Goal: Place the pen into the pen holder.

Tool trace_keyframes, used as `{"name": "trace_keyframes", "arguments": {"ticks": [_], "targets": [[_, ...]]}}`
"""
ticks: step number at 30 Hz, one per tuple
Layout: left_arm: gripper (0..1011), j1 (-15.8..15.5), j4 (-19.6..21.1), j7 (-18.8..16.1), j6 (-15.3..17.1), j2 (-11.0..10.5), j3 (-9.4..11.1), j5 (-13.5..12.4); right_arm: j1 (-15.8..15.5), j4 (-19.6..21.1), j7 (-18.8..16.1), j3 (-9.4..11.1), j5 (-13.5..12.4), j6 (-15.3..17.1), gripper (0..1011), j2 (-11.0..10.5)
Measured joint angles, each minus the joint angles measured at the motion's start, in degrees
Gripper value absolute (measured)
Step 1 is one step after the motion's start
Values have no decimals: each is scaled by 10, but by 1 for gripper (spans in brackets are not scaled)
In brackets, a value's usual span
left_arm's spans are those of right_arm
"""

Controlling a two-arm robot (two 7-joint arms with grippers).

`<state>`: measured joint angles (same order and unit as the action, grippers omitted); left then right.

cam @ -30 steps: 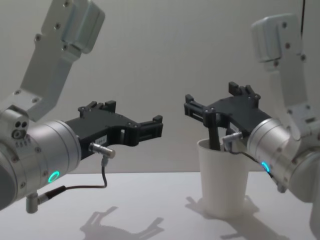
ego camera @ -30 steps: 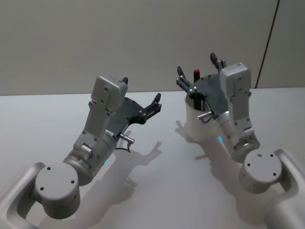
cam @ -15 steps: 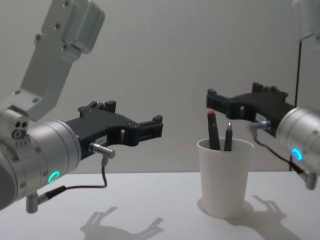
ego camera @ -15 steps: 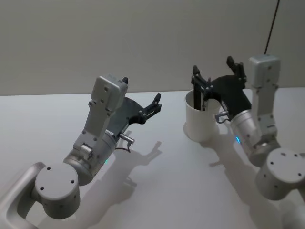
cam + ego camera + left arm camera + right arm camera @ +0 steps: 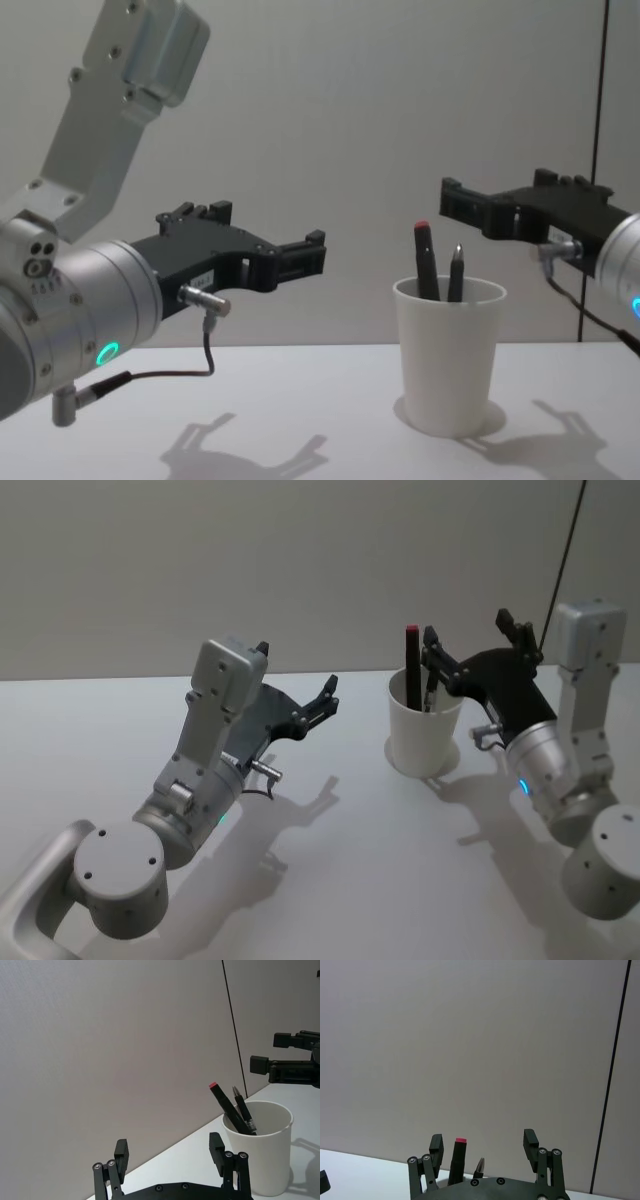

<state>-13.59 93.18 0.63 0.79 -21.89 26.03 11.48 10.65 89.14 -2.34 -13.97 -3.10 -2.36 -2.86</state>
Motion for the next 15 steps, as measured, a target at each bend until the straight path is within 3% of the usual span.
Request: {"name": "trace_keyframes", "arguments": {"ticks": [7, 15], "targets": [[1001, 0, 0, 0, 0, 0, 0, 0, -17, 18, -2, 1, -19, 6, 1001, -24], [1001, 0, 0, 0, 0, 0, 0, 0, -47, 50, -6, 4, -55, 18, 1002, -68]]}}
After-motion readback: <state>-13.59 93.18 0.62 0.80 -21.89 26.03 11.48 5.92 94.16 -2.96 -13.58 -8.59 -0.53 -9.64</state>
